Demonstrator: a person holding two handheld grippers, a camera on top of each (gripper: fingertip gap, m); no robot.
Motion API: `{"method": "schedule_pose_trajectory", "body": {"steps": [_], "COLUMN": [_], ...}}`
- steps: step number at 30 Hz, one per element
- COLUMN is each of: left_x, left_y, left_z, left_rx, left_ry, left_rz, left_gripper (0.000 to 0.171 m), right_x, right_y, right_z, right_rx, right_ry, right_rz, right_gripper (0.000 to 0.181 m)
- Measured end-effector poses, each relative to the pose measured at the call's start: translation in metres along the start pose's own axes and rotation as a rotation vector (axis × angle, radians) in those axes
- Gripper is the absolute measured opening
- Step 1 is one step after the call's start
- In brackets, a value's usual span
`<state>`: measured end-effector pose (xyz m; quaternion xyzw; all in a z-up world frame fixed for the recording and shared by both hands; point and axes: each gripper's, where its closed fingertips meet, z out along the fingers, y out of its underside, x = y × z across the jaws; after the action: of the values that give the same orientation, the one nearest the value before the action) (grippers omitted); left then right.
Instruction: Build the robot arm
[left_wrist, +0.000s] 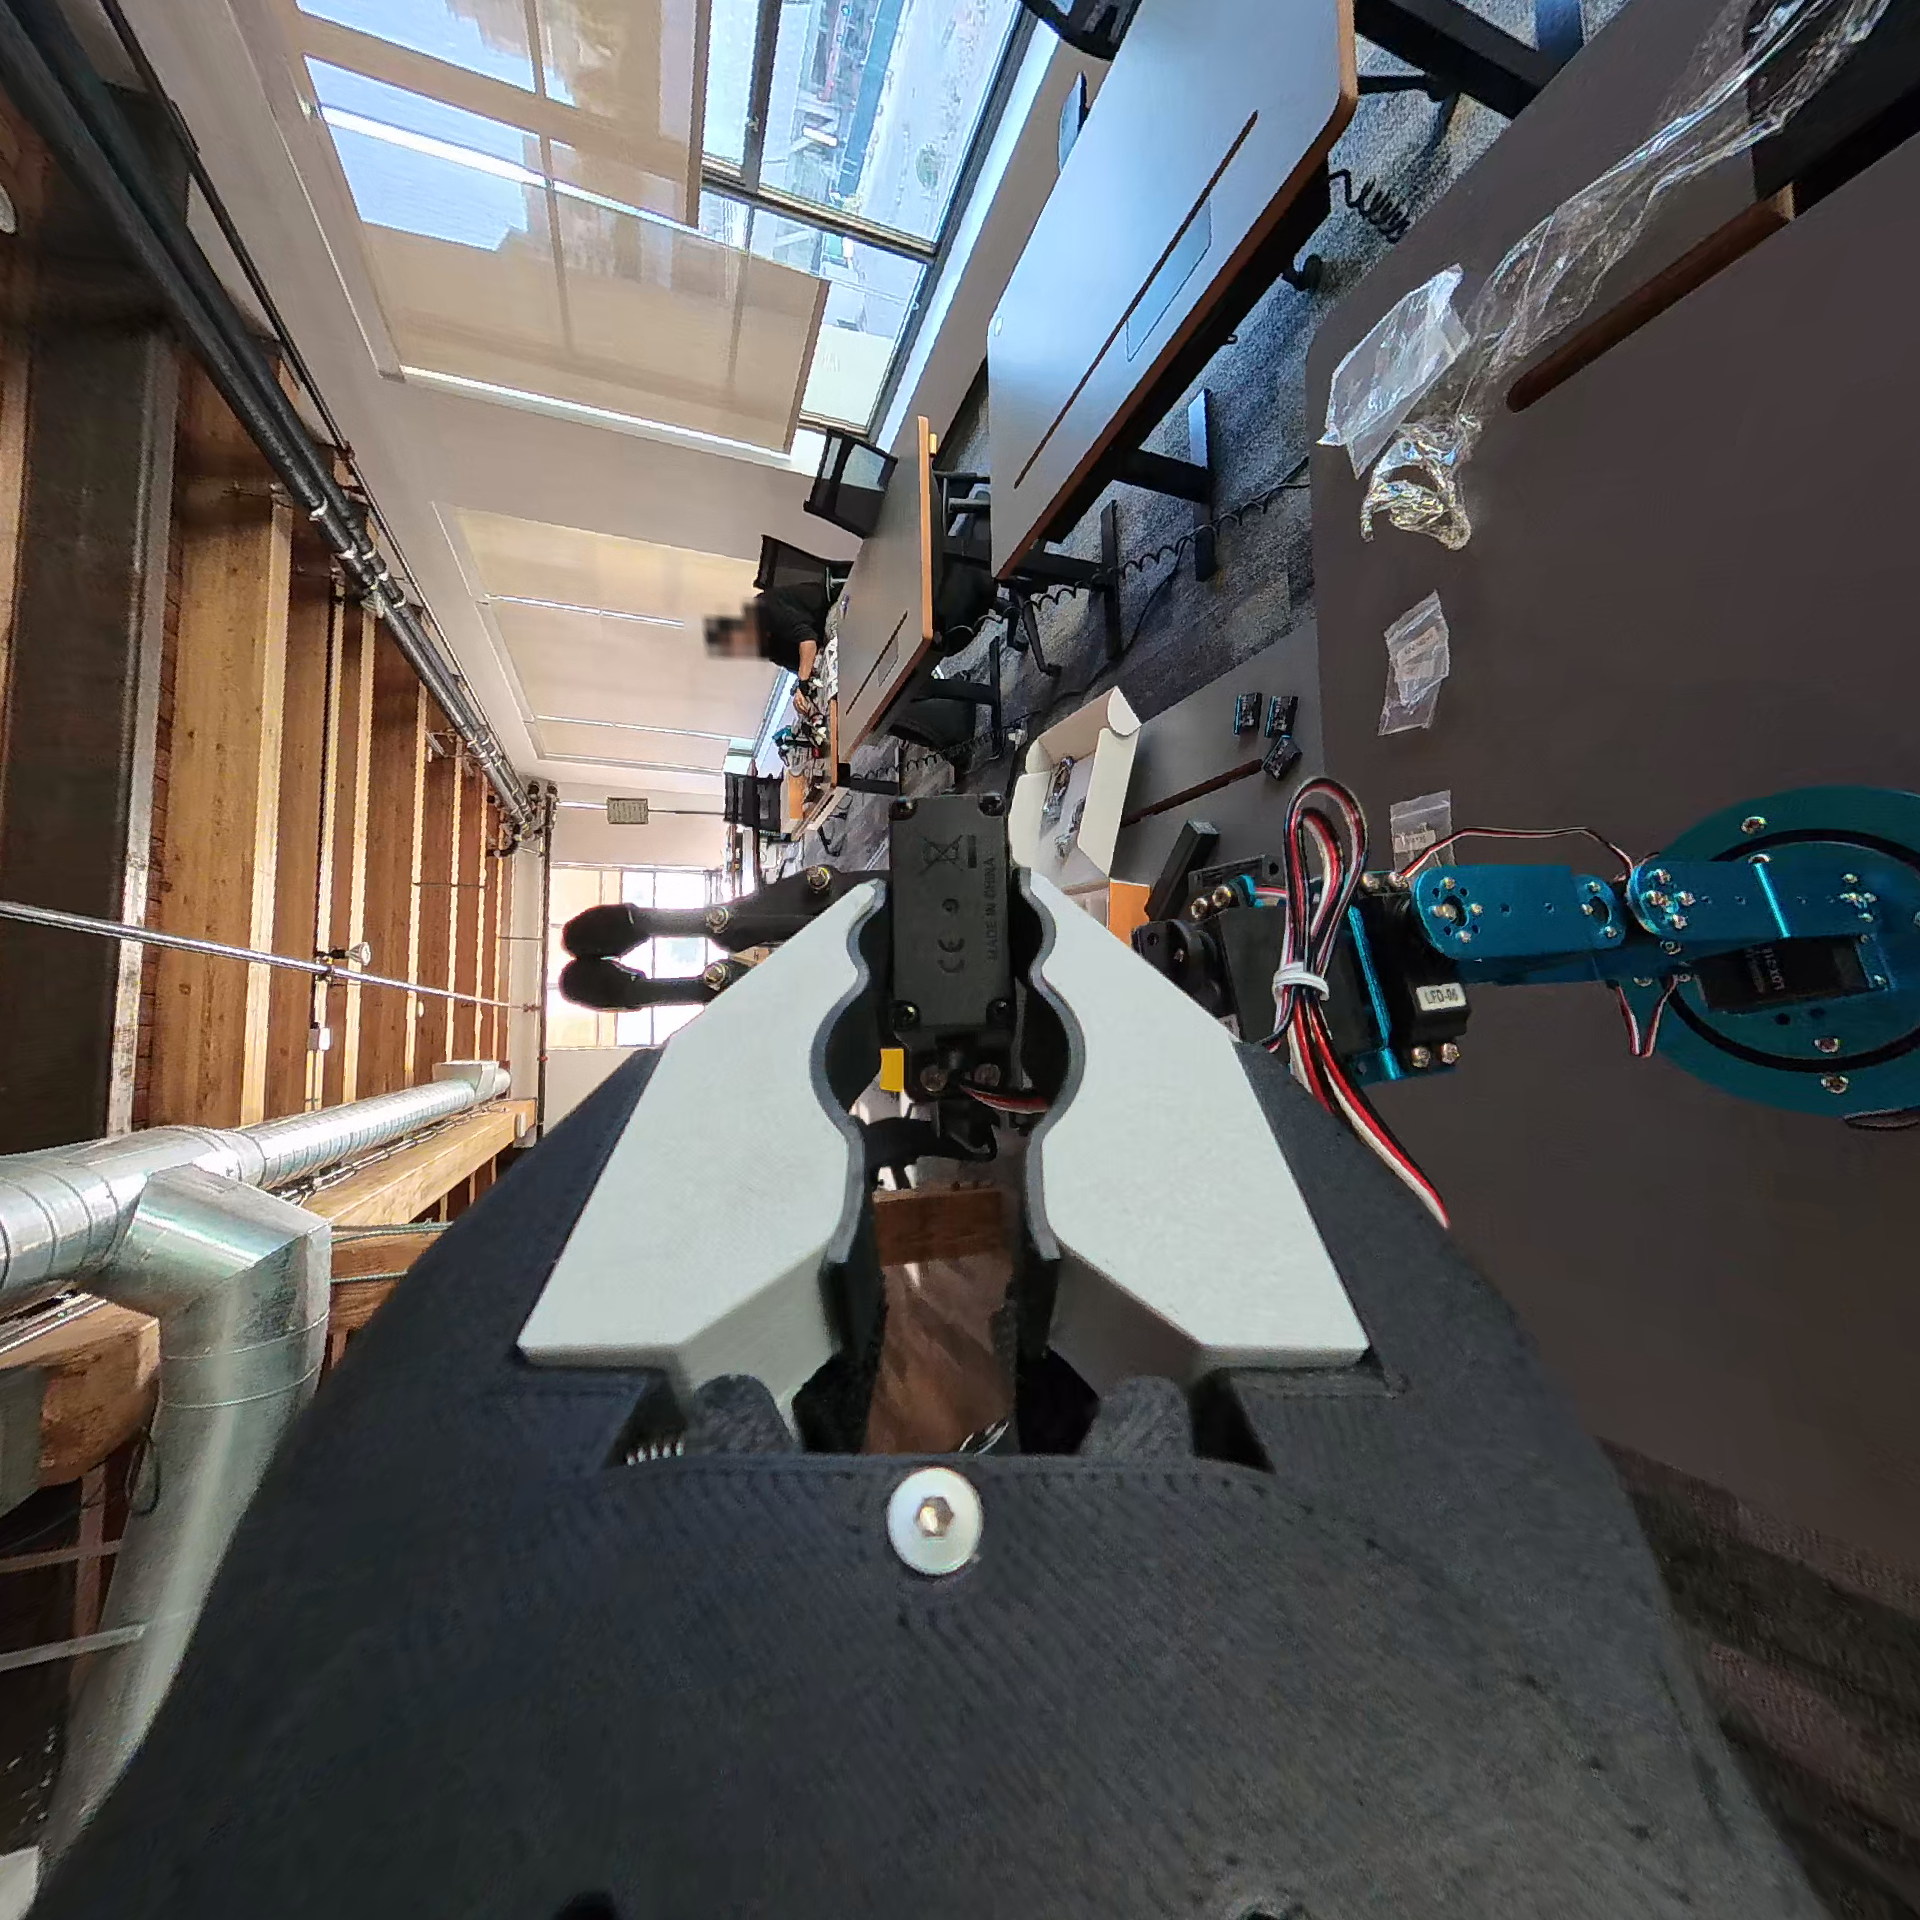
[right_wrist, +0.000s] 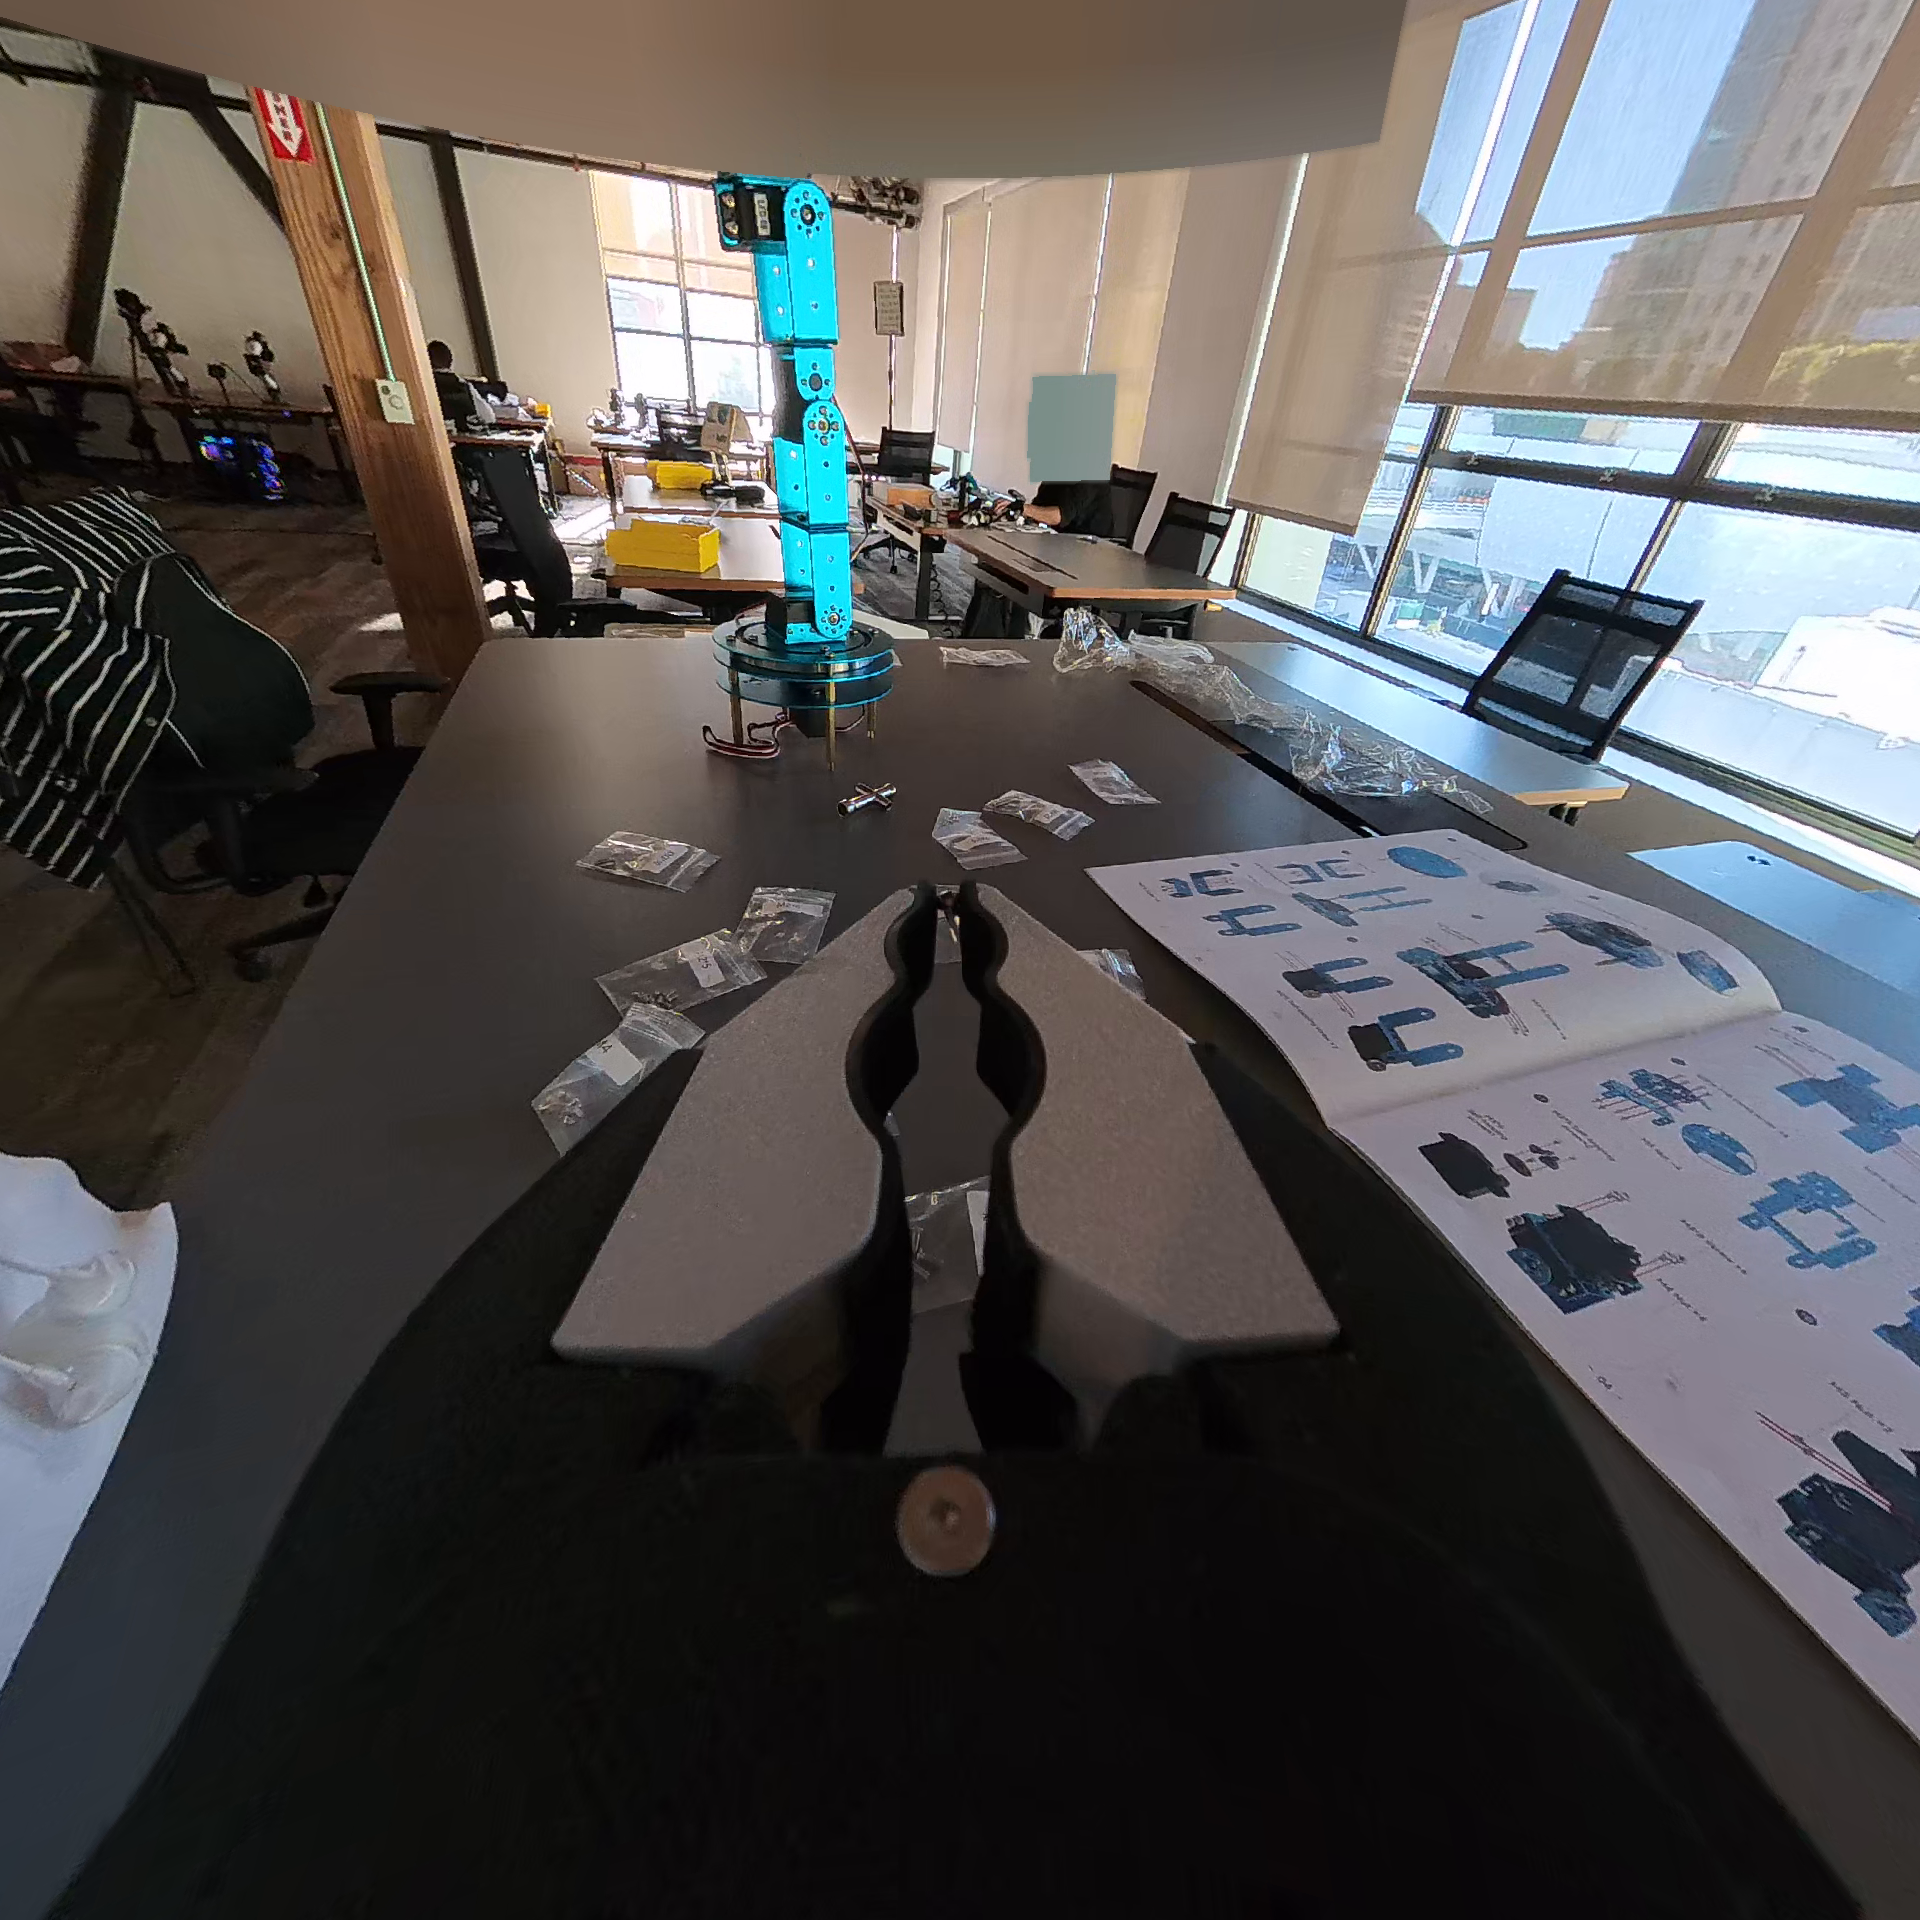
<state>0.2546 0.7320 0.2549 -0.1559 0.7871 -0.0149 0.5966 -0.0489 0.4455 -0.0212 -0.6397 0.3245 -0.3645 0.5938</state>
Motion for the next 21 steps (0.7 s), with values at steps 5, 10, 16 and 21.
{"method": "schedule_pose_trajectory", "body": {"steps": [5,10,16,21], "left_x": [-0.0028,-0.0023,-0.0038,-0.0051], "left_y": [0.0039,0.0072,0.0097,0.0105], "left_z": [-0.0017,-0.0033,-0.0049,-0.0060], "left_rx": [0.001,-0.001,0.000,0.002], "left_ry": [-0.003,-0.005,-0.005,-0.005], "left_rz": [-0.004,0.005,-0.003,-0.010], "left_gripper": [0.021,0.021,0.021,0.021], "right_x": [-0.0002,-0.0014,-0.0015,-0.0017], "right_y": [0.0009,0.0018,0.0030,0.0037], "right_z": [0.0005,0.0011,0.0016,0.0019], "right_rx": [-0.002,-0.005,-0.008,-0.008], "right_ry": [-0.001,-0.004,-0.007,-0.009], "right_rz": [0.004,0.003,0.006,0.010], "right_gripper": [0.003,0.003,0.003,0.003]}}
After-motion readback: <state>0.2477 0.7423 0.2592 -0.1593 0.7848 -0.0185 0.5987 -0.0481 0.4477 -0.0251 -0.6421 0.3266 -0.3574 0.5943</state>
